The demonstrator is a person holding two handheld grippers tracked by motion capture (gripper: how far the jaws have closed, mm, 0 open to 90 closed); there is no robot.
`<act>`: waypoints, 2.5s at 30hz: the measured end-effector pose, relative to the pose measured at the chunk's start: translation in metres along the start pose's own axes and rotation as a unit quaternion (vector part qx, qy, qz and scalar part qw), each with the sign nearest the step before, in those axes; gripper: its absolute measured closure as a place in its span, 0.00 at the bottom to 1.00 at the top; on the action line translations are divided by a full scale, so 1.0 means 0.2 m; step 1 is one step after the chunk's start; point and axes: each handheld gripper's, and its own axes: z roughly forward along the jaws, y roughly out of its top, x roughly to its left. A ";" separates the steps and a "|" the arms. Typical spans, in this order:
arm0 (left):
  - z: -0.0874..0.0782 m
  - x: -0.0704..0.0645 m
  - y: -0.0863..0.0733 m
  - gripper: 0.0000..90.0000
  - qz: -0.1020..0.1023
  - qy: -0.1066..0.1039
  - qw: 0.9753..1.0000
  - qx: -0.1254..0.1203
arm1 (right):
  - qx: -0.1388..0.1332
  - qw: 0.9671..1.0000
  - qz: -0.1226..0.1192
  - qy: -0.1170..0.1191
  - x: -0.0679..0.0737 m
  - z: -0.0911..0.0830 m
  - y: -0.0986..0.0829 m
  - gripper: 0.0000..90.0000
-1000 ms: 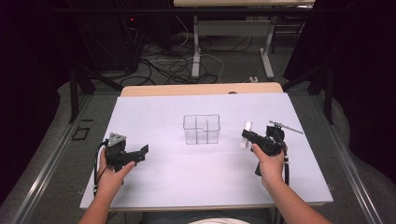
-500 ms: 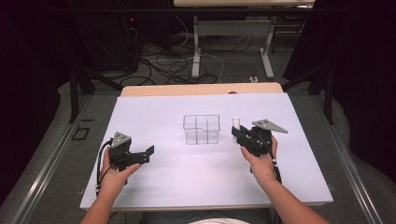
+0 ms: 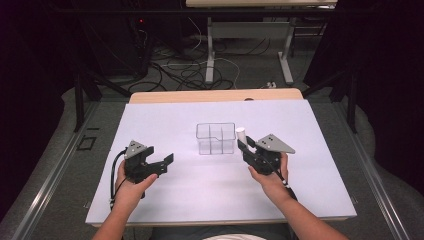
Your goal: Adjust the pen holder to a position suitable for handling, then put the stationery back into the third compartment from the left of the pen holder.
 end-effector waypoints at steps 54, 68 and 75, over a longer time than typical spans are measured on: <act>0.30 -0.46 0.34 0.51 -0.101 -0.169 0.980 -0.002 | 0.011 0.999 -0.033 0.033 0.08 0.04 -0.05 0.76; 0.39 -0.56 0.34 0.51 -0.108 -0.187 0.976 0.001 | 0.015 0.999 -0.035 0.033 0.09 0.04 -0.05 0.76; 0.43 -0.61 0.34 0.54 -0.106 -0.191 0.976 -0.001 | 0.013 0.999 -0.036 0.037 0.10 0.04 -0.05 0.76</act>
